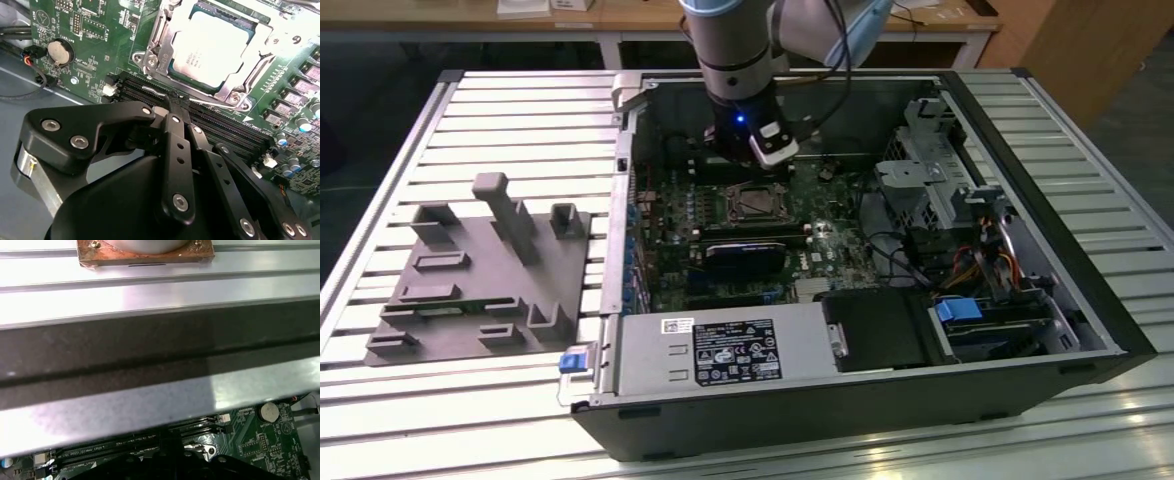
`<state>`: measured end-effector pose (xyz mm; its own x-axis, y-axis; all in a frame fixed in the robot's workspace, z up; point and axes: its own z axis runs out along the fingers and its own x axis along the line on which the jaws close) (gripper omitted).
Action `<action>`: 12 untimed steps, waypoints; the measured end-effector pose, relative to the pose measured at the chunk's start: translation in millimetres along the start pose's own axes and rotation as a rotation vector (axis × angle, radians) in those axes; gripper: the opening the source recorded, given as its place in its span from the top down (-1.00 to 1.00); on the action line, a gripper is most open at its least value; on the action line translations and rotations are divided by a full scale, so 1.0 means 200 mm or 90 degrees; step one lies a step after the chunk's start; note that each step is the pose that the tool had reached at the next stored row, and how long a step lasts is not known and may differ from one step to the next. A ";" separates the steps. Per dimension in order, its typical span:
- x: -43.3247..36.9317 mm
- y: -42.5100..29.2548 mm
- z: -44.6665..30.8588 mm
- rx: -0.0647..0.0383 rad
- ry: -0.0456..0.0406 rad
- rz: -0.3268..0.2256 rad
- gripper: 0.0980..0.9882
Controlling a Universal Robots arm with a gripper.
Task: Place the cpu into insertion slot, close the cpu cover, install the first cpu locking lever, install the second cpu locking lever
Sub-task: 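Install the first cpu locking lever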
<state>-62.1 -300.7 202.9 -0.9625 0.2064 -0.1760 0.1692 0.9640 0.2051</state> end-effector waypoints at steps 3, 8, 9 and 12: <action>0.003 0.000 0.009 0.001 -0.0015 0.005 0.99; 0.006 -0.004 0.026 0.003 -0.0033 0.013 0.99; 0.006 -0.004 0.029 0.003 -0.0035 0.014 0.99; 0.008 -0.006 0.036 0.004 -0.0043 0.017 0.99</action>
<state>-62.3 -300.3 195.4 -0.9562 0.2331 -0.1770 0.1960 0.9591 0.2044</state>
